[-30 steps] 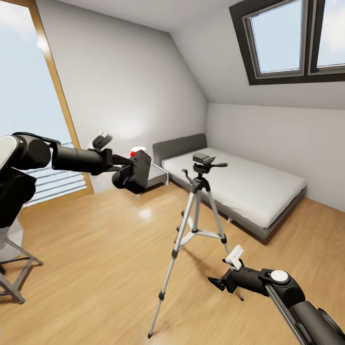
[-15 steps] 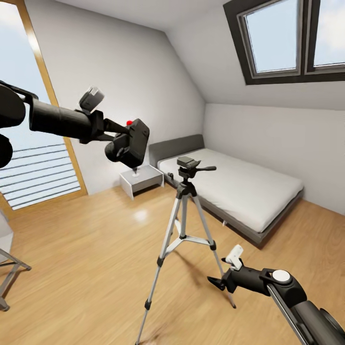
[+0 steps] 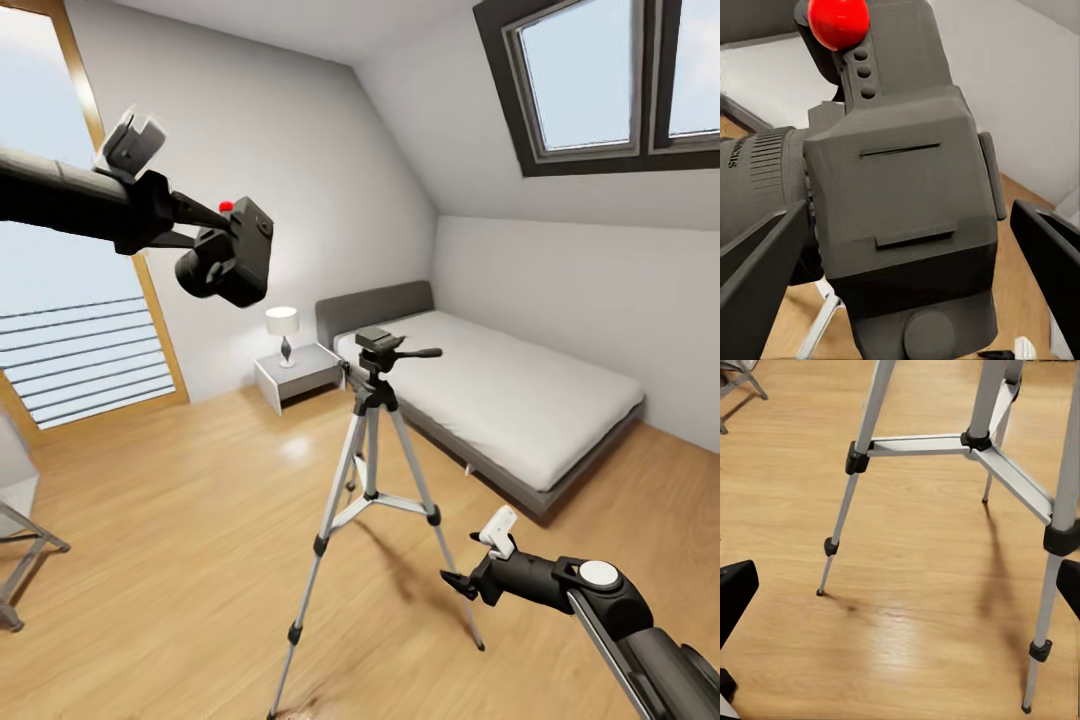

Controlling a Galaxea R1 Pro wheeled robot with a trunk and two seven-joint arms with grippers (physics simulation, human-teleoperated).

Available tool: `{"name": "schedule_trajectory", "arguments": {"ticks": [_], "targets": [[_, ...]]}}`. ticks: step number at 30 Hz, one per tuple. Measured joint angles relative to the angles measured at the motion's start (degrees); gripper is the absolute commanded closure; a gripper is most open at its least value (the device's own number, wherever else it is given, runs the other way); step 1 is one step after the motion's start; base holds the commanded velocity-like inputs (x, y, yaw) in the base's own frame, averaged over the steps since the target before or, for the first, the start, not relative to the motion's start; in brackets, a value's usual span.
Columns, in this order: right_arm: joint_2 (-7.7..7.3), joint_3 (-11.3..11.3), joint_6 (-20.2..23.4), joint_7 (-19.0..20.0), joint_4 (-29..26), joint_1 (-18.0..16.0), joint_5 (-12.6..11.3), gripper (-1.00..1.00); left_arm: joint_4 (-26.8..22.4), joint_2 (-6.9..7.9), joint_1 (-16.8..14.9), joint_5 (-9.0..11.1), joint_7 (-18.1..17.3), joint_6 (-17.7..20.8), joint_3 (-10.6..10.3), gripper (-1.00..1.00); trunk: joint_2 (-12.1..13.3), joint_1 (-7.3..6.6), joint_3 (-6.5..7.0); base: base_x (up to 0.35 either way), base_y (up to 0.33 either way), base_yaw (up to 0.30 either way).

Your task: Attach the digital camera to the camera tripod in the bedroom.

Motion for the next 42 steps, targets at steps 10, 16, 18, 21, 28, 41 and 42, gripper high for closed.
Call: {"name": "schedule_trajectory", "arguments": {"ticks": [10,16,18,21,28,41,42], "targets": [[0.09,-0.06,-0.09,-0.14,-0.07,-0.01,0.04,-1.0,-0.01,0.79,1.22,0.19,0.16,-0.17,-0.08,1.0,0.0,-0.01,0.0,0.056,-0.341,0.278],[0.11,0.03,-0.17,-0.18,-0.08,-0.01,0.06,-1.0,-0.01,0.94,1.43,0.17,0.67,-0.16,-0.07,1.0,0.0,-0.01,0.0,0.083,-0.344,0.287],[0.08,0.04,-0.19,-0.18,-0.08,-0.01,0.06,-1.0,-0.01,0.95,1.45,0.18,0.75,-0.16,-0.07,1.0,0.0,-0.01,0.0,0.094,-0.343,0.288],[0.09,0.06,-0.2,-0.19,-0.08,-0.01,0.06,-1.0,-0.01,0.97,1.47,0.19,0.83,-0.17,-0.07,1.0,0.0,-0.01,0.0,0.109,-0.34,0.289],[0.22,0.14,-0.21,-0.25,-0.08,-0.01,0.12,-1.0,-0.01,1.07,1.63,0.16,0.9,-0.16,-0.07,1.0,0.0,-0.01,0.0,0.117,-0.338,0.289],[0.28,0.7,-0.21,-0.28,-0.07,0.05,0.22,-1.0,-0.01,1.58,2.35,0.16,0.91,-0.14,-0.04,1.0,0.0,0.0,0.0,0.026,-0.34,0.289],[0.28,0.73,-0.21,-0.28,-0.07,0.06,0.22,-1.0,-0.01,1.62,2.37,0.16,0.91,-0.14,-0.05,1.0,0.0,0.0,0.0,0.003,-0.341,0.289]]}}
